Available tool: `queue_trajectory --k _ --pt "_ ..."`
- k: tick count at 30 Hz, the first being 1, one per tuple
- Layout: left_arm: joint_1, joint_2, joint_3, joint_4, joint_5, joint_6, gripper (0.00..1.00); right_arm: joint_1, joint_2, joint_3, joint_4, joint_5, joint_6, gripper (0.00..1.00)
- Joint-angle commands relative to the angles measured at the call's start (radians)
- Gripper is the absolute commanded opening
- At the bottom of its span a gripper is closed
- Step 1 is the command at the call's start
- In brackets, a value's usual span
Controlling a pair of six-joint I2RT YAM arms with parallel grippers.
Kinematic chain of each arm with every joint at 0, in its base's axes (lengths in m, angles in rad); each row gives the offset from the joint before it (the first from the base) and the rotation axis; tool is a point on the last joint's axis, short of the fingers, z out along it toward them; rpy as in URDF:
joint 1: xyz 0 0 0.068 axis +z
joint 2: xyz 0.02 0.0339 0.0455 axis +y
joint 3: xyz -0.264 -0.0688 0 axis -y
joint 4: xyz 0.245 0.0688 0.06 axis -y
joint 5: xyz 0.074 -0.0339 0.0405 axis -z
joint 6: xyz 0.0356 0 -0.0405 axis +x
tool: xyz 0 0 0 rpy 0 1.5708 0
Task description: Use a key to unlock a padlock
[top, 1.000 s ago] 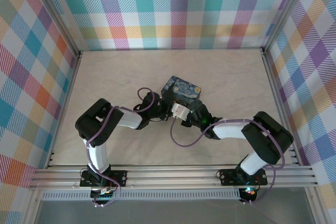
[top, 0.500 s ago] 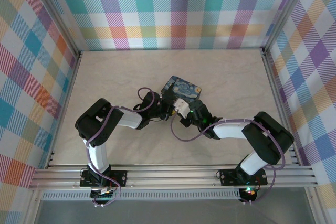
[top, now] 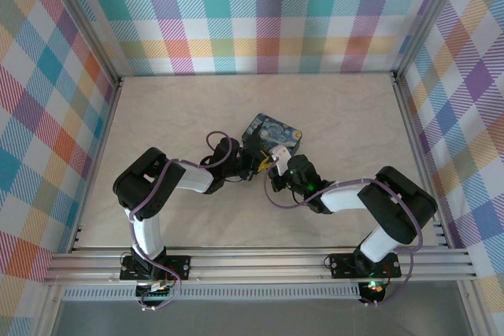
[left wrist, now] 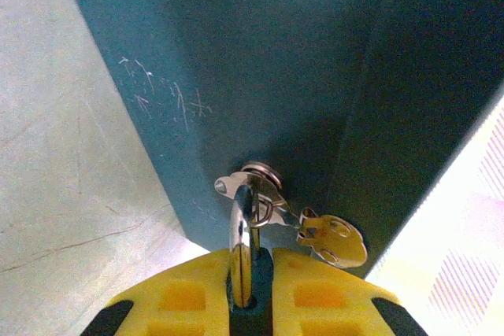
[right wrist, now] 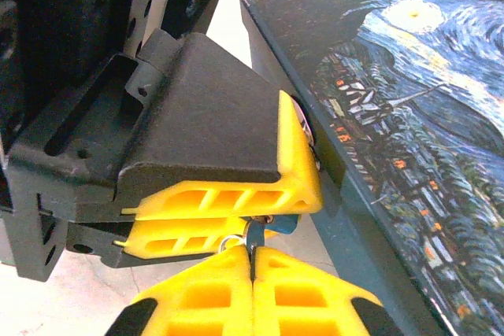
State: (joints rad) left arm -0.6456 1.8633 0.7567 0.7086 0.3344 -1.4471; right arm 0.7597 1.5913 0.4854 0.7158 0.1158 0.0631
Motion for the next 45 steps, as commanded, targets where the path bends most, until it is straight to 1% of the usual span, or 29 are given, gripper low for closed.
queue_trajectory --k 1,6,10,16,21,25,26,28,32,36,37,38,42,45 --pt "-0.003 0.010 0.000 0.003 -0.003 0.002 0.00 0.001 0.011 -0.001 0.083 -0.023 0.075 0.00" --pt "-0.003 0.008 0.000 0.002 -0.008 0.008 0.00 0.001 0.019 0.002 0.066 -0.001 0.090 0.00" --pt "-0.001 0.005 0.003 -0.007 -0.011 0.017 0.03 0.001 0.021 0.004 0.053 0.003 0.097 0.00" --pt "-0.002 -0.022 0.011 -0.064 -0.023 0.054 0.08 0.001 0.017 0.003 0.034 0.019 0.108 0.00" --pt "-0.002 -0.030 0.012 -0.071 -0.026 0.059 0.08 0.001 0.016 -0.003 0.036 0.015 0.105 0.00" --pt "0.000 -0.032 0.010 -0.071 -0.024 0.059 0.08 0.000 -0.010 -0.033 0.059 0.041 0.075 0.00" --pt "0.001 -0.031 0.010 -0.072 -0.024 0.059 0.08 0.001 -0.021 -0.041 0.060 0.044 0.062 0.01" --pt "0.000 -0.030 0.012 -0.071 -0.024 0.059 0.08 0.001 -0.041 -0.054 0.065 0.049 0.040 0.11" --pt "0.000 -0.028 0.013 -0.069 -0.021 0.056 0.08 0.001 -0.079 -0.080 0.078 0.041 -0.031 0.24" --pt "0.000 -0.028 0.016 -0.070 -0.019 0.053 0.08 0.002 -0.091 -0.095 0.101 0.000 -0.136 0.29" --pt "0.000 -0.029 0.017 -0.071 -0.019 0.053 0.08 0.006 -0.088 -0.101 0.121 -0.001 -0.153 0.31" --pt "-0.001 -0.030 0.018 -0.073 -0.018 0.051 0.08 0.010 -0.085 -0.105 0.135 0.001 -0.214 0.32" --pt "0.000 -0.036 0.017 -0.087 -0.019 0.052 0.07 0.021 -0.064 -0.095 0.147 0.009 -0.340 0.41" --pt "0.000 -0.036 0.018 -0.090 -0.017 0.052 0.07 0.022 -0.041 -0.079 0.143 0.028 -0.409 0.42"
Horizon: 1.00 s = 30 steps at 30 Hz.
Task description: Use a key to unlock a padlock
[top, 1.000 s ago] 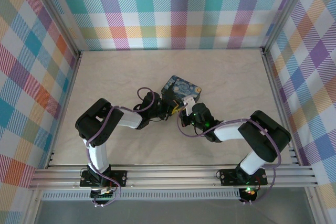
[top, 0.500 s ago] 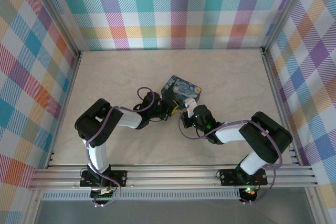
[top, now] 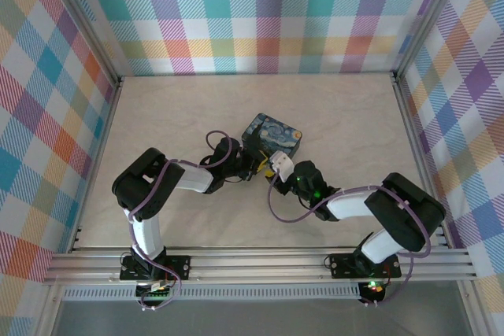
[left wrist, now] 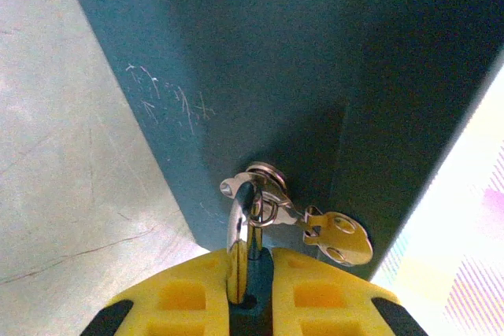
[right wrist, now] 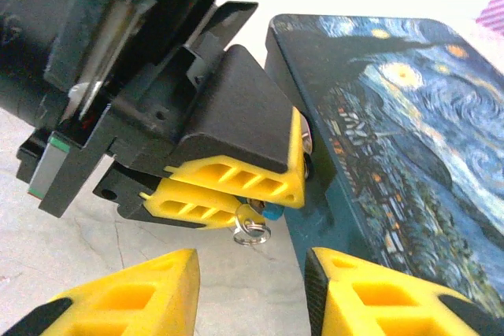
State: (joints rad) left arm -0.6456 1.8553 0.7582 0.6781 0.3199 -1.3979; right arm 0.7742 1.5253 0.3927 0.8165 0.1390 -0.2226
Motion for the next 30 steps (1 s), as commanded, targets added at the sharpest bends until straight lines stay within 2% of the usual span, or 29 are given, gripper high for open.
queue_trajectory --k 1,16,30 --pt "0.001 -0.028 0.017 -0.059 -0.002 0.002 0.07 0.008 0.033 0.020 0.041 0.007 -0.136 0.42" --pt "0.000 -0.027 0.025 -0.068 0.004 0.004 0.05 0.010 0.132 0.085 0.051 0.020 -0.232 0.41" --pt "0.001 -0.027 0.028 -0.072 0.007 0.007 0.05 0.010 0.166 0.118 0.057 0.026 -0.248 0.28"
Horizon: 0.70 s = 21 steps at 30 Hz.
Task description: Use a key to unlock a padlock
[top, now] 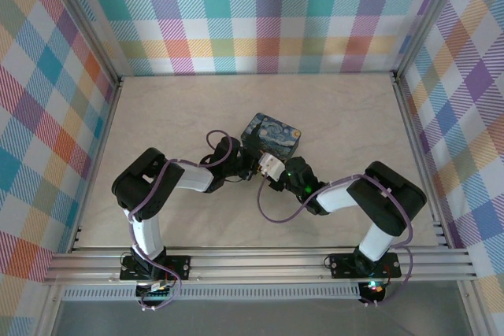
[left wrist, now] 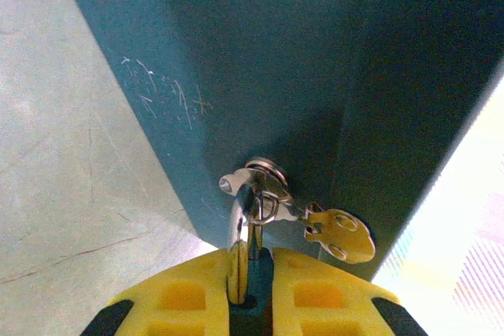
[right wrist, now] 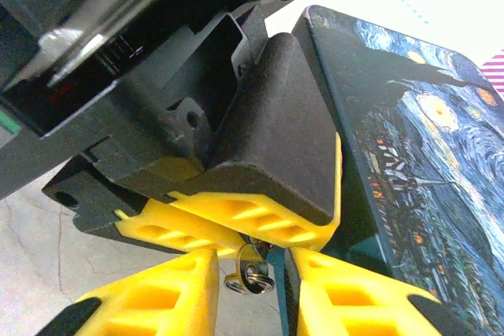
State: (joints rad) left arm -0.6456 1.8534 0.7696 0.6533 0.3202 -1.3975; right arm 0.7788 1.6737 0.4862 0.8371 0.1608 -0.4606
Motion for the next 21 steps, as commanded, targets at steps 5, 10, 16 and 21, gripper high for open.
queue_trajectory --k 5,10,16,21 --pt "0.000 -0.025 0.017 -0.045 0.009 0.005 0.05 0.005 0.031 0.039 0.035 0.008 -0.002 0.17" --pt "0.000 -0.028 0.015 -0.041 0.010 0.006 0.05 0.005 0.041 0.046 0.028 0.022 0.014 0.04" --pt "0.000 -0.036 0.014 -0.041 0.006 0.005 0.06 0.005 0.035 0.037 0.027 0.043 0.019 0.00" --pt "0.004 -0.046 0.008 -0.044 0.003 0.011 0.14 0.005 0.029 0.033 0.020 0.046 0.013 0.00"
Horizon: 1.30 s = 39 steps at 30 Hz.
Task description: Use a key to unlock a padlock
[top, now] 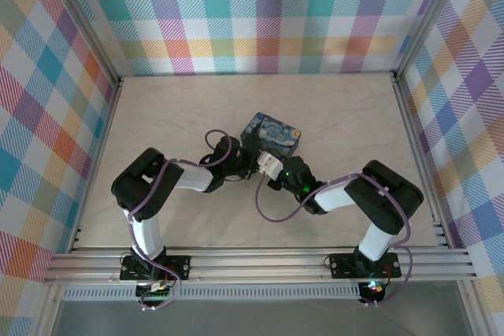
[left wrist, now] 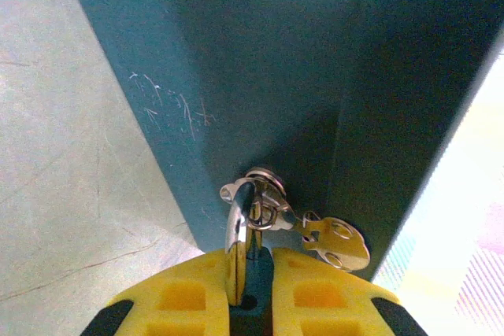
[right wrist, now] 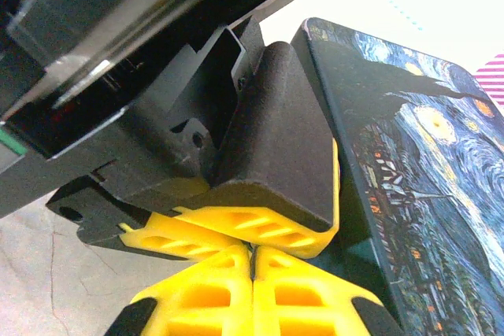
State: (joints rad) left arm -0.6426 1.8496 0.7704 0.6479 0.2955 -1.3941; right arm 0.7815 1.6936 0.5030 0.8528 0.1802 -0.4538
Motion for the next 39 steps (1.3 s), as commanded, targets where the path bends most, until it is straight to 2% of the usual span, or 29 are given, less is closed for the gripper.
queue_trajectory --k 1,6,17,25,31,33,36,39 --pt "0.003 -0.045 0.004 -0.040 0.025 0.008 0.16 0.002 0.012 0.015 0.006 0.027 0.005 0.00" --pt "0.014 -0.073 -0.005 -0.072 0.014 0.031 0.37 0.002 0.011 0.010 0.006 0.027 0.006 0.00" --pt "0.043 -0.124 -0.032 -0.123 0.001 0.063 0.59 0.003 -0.006 -0.003 0.001 0.007 0.040 0.00" --pt "0.099 -0.275 -0.048 -0.314 -0.048 0.190 0.71 0.002 -0.078 -0.021 -0.038 -0.031 0.198 0.00" --pt "0.172 -0.388 -0.004 -0.524 -0.070 0.346 0.78 0.002 -0.078 -0.032 -0.024 -0.057 0.295 0.00" --pt "0.204 -0.402 0.040 -0.597 -0.062 0.427 0.84 0.002 -0.072 -0.032 -0.019 -0.063 0.306 0.00" --pt "0.244 -0.370 0.159 -0.747 -0.047 0.608 0.95 0.002 -0.067 -0.031 -0.018 -0.063 0.314 0.00" --pt "0.270 -0.277 0.326 -0.891 0.001 0.781 0.99 0.003 -0.059 -0.026 -0.023 -0.063 0.319 0.00"
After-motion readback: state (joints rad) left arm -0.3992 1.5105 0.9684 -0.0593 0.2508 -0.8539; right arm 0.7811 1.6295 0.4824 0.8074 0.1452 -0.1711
